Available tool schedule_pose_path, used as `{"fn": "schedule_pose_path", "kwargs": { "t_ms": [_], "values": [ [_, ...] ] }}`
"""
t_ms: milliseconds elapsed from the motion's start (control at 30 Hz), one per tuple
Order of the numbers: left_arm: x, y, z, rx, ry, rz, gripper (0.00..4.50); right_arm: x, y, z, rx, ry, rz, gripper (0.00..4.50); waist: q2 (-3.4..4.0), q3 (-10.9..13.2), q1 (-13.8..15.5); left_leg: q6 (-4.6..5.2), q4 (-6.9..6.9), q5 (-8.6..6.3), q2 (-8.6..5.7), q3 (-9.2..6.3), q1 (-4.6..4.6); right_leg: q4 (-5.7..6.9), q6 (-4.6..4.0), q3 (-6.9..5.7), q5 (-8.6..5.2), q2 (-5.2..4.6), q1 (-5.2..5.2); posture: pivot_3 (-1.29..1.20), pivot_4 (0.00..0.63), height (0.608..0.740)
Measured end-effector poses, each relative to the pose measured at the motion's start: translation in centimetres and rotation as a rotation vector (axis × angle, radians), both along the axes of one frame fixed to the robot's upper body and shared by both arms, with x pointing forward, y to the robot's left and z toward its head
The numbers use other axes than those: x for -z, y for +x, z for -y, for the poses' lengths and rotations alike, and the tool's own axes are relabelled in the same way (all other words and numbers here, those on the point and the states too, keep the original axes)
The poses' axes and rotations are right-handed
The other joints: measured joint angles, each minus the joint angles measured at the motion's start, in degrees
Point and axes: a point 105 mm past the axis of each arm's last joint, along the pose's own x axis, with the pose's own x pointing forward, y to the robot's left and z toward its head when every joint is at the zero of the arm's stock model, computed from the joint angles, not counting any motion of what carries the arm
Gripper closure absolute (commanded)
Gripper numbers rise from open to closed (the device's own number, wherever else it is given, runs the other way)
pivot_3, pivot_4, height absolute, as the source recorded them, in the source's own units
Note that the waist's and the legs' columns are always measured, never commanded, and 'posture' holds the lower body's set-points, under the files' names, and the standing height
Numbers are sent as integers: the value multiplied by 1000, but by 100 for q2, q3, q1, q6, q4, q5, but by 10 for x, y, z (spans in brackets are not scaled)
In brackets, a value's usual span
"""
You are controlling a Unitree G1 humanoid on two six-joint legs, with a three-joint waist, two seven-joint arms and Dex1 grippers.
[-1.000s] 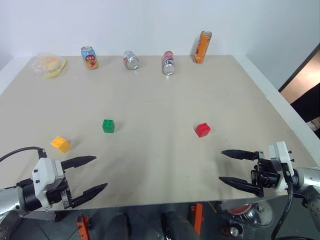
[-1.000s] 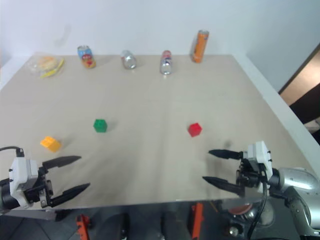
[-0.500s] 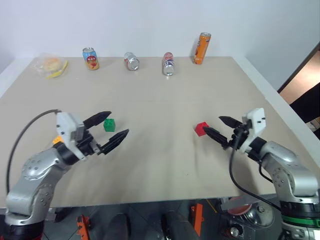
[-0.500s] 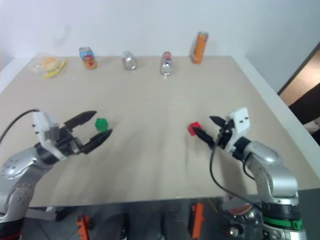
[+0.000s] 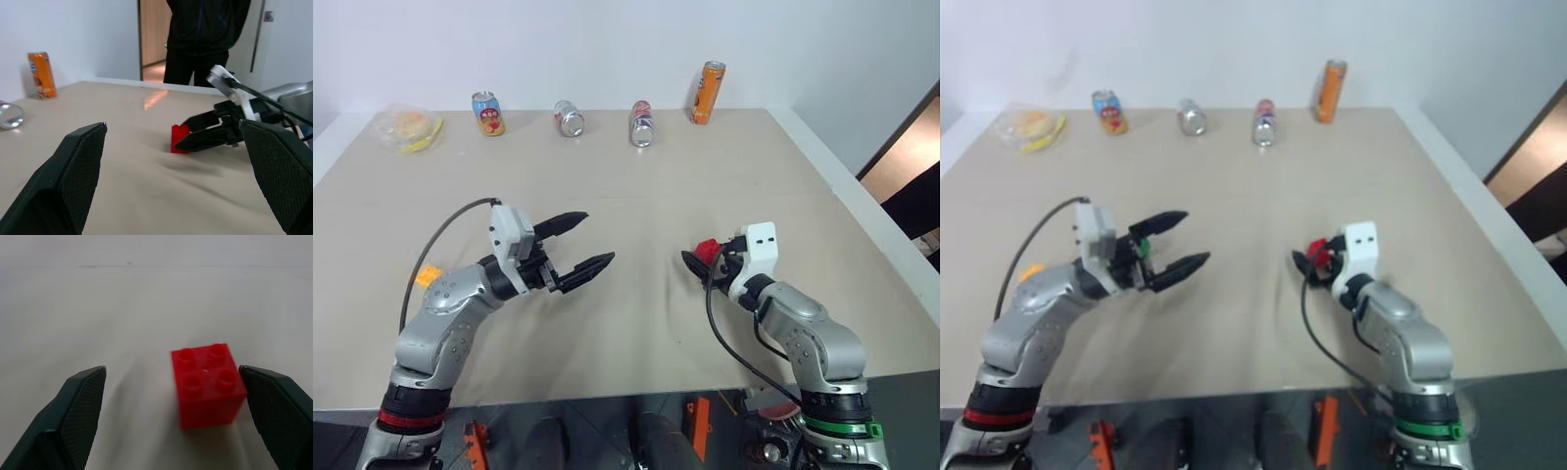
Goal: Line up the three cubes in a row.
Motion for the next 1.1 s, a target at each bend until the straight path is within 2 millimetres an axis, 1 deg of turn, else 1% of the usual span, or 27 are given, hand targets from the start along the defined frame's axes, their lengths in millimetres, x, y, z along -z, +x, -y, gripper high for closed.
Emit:
{"fn": "schedule_pose_path", "kwargs": {
  "t_ms": [167,267,400,600,633,700,767,800,867,933,1033,1067,1100],
  "values": [
    [4,-4,11,42,12,10,21,17,9,11,76,-30,-27,0,0,0,-2,0,0,0,3,-1,0,0,-1,2,1,6,-1,0,150,740],
    [2,-2,13,45,6,14,21,18,14,10,75,-24,-16,0,0,0,-3,2,0,1,5,-2,1,0,-4,3,3,11,-1,0,150,740],
    [2,1,14,36,5,24,0,16,19,7,65,-6,-3,1107,1,0,-2,2,0,1,5,-1,1,0,-4,6,4,11,0,0,150,740],
    [4,3,15,27,8,29,0,16,19,5,25,7,5,3150,1,0,-1,2,0,1,5,-2,0,0,-2,6,5,12,-1,0,150,740],
    [4,4,15,24,9,34,0,15,19,2,-4,9,9,3203,1,0,-1,2,0,1,5,-2,0,0,-2,6,5,12,-1,0,150,740],
    [5,5,13,20,22,39,0,7,13,-7,-126,5,52,3202,3,1,-4,2,0,1,5,-1,1,0,-2,6,5,12,-1,0,150,740],
    [7,4,9,29,48,39,0,-6,5,-20,-287,28,96,3202,4,2,-8,2,0,1,7,-1,1,0,-2,7,5,14,-2,0,150,740],
    [10,2,4,32,78,37,0,-17,-2,-30,-418,28,126,3202,6,3,-20,2,-2,1,8,0,3,0,-4,8,4,16,-2,0,150,740],
    [13,0,-3,36,101,37,0,-28,-8,-36,-535,7,159,3202,6,3,-16,2,-3,1,11,-3,4,0,-15,4,-3,16,-1,0,150,740],
    [21,-6,-12,57,149,19,0,-38,-18,-48,-716,-35,191,3202,6,3,-17,2,-4,1,11,-2,6,0,-28,5,-10,17,-1,0,150,740],
    [30,-13,-25,78,205,-6,0,-39,-29,-57,-918,-95,202,3202,6,3,-8,2,-4,1,13,-2,5,0,-32,3,-13,16,-2,0,150,740],
    [33,-17,-32,90,236,-17,0,-34,-33,-61,-1008,-131,191,3202,6,3,-6,2,-4,1,13,0,6,0,-34,3,-14,16,-2,0,150,740],
    [34,-19,-34,95,247,-20,0,-30,-35,-62,-1044,-145,182,3202,6,3,-6,2,-4,1,13,0,6,0,-34,3,-14,15,-2,0,150,740]
  ]
}}
